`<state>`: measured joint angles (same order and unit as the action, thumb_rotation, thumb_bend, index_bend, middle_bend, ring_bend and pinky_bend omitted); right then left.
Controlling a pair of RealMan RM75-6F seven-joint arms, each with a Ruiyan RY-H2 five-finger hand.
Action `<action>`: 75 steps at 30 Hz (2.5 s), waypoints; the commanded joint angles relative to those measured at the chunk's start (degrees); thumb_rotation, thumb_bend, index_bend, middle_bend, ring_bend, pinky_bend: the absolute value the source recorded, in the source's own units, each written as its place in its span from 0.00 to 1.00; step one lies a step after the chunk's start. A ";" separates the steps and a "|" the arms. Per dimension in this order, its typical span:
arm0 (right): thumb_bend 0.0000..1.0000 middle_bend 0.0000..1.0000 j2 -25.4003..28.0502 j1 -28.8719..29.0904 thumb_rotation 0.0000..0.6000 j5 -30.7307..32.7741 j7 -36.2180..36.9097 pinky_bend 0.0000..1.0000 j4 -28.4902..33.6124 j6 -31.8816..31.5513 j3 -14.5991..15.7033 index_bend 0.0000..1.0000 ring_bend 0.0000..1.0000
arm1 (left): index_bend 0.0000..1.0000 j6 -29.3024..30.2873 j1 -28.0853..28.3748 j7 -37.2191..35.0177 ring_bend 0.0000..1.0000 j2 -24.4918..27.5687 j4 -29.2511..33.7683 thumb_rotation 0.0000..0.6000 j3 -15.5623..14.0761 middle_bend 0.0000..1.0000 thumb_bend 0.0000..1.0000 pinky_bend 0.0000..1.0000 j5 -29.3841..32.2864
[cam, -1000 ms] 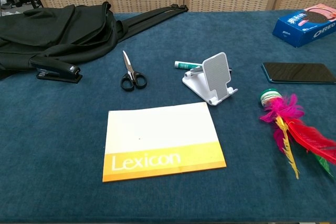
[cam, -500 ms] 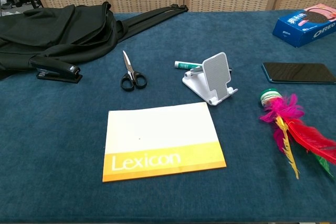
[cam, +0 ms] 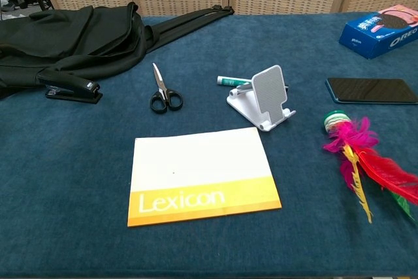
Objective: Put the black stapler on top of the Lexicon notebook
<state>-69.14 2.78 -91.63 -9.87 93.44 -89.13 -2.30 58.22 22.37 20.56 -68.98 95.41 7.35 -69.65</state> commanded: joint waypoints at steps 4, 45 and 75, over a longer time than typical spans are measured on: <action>0.34 0.00 -0.24 0.08 1.00 -0.15 -0.43 0.00 -0.10 0.20 0.14 0.07 0.00 | 0.02 -4.80 4.40 1.36 0.00 -2.37 -4.40 1.00 1.53 0.00 0.16 0.01 5.27; 0.34 0.00 -0.68 0.32 1.00 -0.25 -0.82 0.00 -0.50 0.99 0.52 0.07 0.00 | 0.23 -8.24 14.59 0.28 0.01 -14.70 -17.68 1.00 1.55 0.03 0.35 0.04 13.93; 0.34 0.00 -0.42 0.11 1.00 -0.51 -0.48 0.00 -0.32 0.29 0.42 0.07 0.00 | 0.56 -2.18 13.78 1.16 0.26 -18.95 -21.95 1.00 0.17 0.28 0.50 0.23 11.36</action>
<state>-69.55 2.88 -92.15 -10.35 93.12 -88.84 -1.88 55.20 36.32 22.50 -87.65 73.64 7.36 -57.33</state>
